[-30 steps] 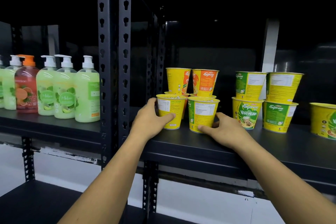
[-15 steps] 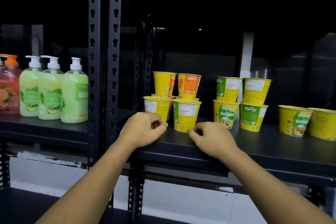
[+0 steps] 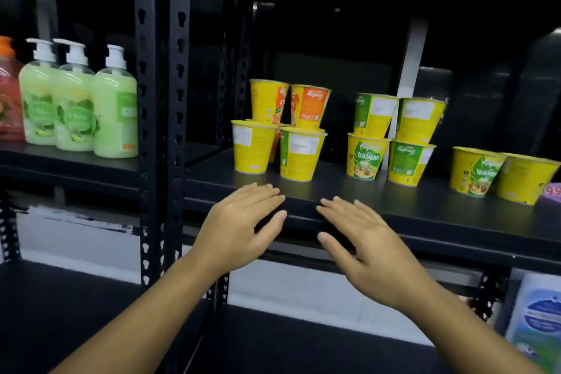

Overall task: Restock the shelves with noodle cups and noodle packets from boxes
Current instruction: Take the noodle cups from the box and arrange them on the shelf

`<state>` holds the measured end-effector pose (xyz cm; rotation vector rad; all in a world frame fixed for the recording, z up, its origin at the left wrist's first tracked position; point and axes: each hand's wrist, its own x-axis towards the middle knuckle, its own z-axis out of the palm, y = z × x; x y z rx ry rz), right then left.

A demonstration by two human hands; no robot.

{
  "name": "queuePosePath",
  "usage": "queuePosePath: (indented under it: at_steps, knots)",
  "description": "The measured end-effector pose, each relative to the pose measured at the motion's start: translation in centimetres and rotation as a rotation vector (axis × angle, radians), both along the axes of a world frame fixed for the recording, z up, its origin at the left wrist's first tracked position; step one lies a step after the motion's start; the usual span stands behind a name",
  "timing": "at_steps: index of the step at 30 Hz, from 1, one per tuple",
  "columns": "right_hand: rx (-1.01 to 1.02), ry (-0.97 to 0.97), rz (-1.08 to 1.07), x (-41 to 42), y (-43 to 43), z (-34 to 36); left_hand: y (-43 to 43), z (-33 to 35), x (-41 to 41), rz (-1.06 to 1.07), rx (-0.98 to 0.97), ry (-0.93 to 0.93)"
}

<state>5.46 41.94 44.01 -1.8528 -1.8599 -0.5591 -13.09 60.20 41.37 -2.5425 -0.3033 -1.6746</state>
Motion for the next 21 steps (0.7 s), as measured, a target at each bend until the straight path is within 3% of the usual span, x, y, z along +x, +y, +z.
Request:
queuePosePath:
  at_steps: [3, 7, 14, 21]
  knots:
    - [0.017, 0.092, 0.05, -1.1, -2.5, -2.6, -3.3, -2.6, -0.7, -0.073, -0.096, 0.02]
    - [-0.125, 0.231, 0.063, -2.5, -5.6, -8.4, -7.9, -8.1, -2.0, -0.082, -0.279, 0.155]
    - [-0.504, 0.534, 0.018, -4.7, -14.0, -25.5, -18.7, -22.8, -3.7, -0.015, -0.732, 0.496]
    - [-0.904, 0.679, -0.112, -6.4, -23.9, -40.0, -27.9, -36.0, -6.7, 0.081, -1.147, 1.003]
